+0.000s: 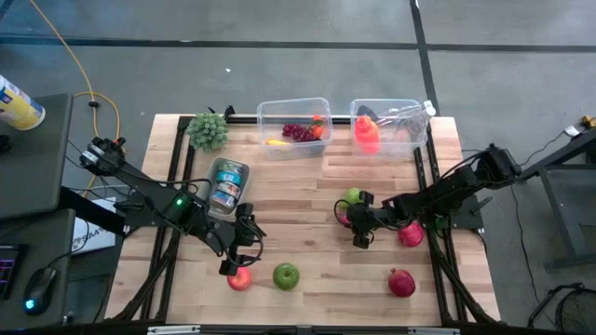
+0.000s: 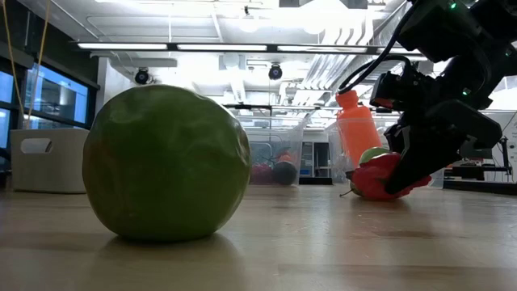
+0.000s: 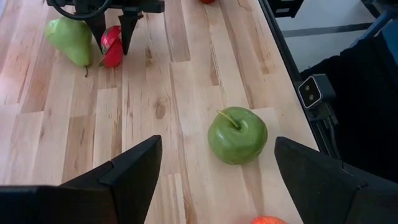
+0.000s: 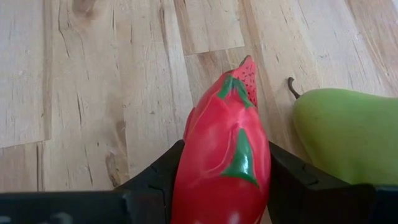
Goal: Pick & Place Food Item
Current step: Put the dragon fruit into the left transparent bin
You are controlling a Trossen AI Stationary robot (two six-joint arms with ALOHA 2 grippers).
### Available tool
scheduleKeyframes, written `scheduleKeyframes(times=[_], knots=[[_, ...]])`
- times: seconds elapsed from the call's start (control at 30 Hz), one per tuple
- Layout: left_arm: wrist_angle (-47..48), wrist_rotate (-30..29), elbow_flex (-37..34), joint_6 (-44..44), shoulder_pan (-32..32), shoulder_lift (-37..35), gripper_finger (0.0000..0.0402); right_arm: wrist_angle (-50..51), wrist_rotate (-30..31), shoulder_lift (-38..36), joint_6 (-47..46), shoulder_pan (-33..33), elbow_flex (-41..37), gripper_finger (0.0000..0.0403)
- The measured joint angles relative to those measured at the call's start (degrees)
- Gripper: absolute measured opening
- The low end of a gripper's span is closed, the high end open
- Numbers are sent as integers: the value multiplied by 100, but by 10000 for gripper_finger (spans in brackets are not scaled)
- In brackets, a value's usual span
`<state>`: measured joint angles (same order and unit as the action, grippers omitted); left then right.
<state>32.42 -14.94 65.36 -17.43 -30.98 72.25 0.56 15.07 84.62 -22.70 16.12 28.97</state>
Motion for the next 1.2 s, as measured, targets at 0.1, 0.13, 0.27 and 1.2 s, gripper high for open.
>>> scheduleKeyframes(times=[0.1, 0.13, 0.27, 1.2], knots=[[0, -1, 0, -2, 0, 0, 303, -4, -2, 2, 0, 3, 0, 148], [0, -2, 0, -2, -2, 0, 303, -27, -4, 2, 0, 9, 0, 148], [0, -4, 0, -2, 0, -2, 303, -114, -146, -72, -2, 155, 2, 146], [9, -13, 0, 4, -1, -2, 303, -109, -19, -234, 1586, 100, 1280, 140]])
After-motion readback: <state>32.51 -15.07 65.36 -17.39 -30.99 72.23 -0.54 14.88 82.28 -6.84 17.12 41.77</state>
